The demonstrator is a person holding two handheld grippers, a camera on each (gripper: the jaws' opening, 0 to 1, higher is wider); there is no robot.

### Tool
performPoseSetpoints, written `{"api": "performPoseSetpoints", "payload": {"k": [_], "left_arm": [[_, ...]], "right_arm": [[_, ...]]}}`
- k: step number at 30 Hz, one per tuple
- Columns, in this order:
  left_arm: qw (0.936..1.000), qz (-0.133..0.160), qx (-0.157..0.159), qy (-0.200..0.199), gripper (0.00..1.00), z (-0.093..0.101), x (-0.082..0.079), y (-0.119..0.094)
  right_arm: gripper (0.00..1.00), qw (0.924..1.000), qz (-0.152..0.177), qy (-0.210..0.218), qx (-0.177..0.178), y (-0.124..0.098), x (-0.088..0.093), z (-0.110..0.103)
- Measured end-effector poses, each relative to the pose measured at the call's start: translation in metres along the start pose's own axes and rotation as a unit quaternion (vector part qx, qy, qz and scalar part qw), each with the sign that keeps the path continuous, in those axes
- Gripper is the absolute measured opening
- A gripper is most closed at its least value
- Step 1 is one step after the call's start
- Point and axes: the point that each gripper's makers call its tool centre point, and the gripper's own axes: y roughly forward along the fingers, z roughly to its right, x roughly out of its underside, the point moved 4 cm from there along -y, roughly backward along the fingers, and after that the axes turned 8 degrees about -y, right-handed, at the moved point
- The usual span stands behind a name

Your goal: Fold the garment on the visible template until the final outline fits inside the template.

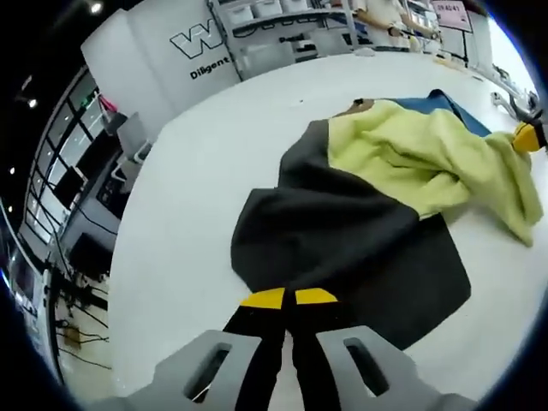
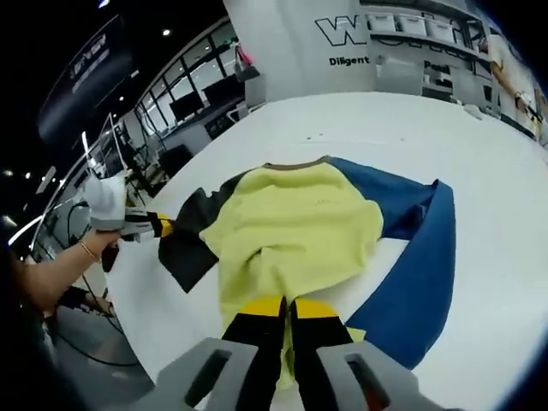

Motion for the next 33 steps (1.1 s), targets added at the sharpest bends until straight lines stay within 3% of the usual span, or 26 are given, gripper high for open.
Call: {"api": "performPoseSetpoints", "payload": {"k": [9, 13, 16, 18, 21, 22, 23, 26, 30, 33], "left_arm": [[0.9992, 0.005, -0.025, 0.031, 0.05, -0.029, -0.016, -0.002], [0.9993, 0.005, -0.024, 0.029, 0.05, -0.034, -0.016, -0.004], [0.9991, 0.001, -0.022, 0.037, 0.05, -0.035, -0.012, -0.003], [0.9974, -0.009, -0.041, 0.059, 0.05, -0.042, -0.008, -0.003], [0.9995, -0.002, -0.015, 0.026, 0.05, -0.039, -0.008, -0.002], [0.999, -0.003, -0.029, 0.035, 0.05, -0.044, -0.008, -0.001], [0.9978, -0.008, -0.049, 0.044, 0.05, -0.052, -0.007, 0.0], [0.9987, -0.015, -0.046, 0.015, 0.05, -0.061, -0.003, 0.004], [0.9973, -0.016, -0.065, 0.031, 0.05, -0.077, -0.006, 0.011], [0.997, -0.017, -0.074, 0.016, 0.05, -0.091, -0.01, 0.017]], "right_arm": [[0.0, 0.9956, 0.031, 0.064, -0.061, -0.009, -0.015, -0.02], [0.0, 0.9939, 0.038, 0.082, -0.063, -0.01, -0.016, -0.019], [0.0, 0.9952, 0.033, 0.076, -0.052, -0.01, -0.015, -0.015], [0.0, 0.998, 0.022, 0.055, -0.021, -0.012, -0.011, -0.005], [0.0, 0.9975, 0.03, 0.058, -0.028, -0.012, -0.012, -0.006], [0.0, 0.998, 0.04, 0.048, -0.005, -0.012, -0.015, 0.003], [0.0, 0.998, 0.028, 0.054, 0.015, -0.014, -0.012, 0.011], [0.0, 0.9973, 0.03, 0.063, 0.023, -0.02, -0.015, 0.022], [0.0, 0.9974, -0.027, 0.041, 0.053, -0.021, -0.002, 0.035], [0.0, 0.9964, -0.04, 0.047, 0.058, -0.019, 0.006, 0.039]]}}
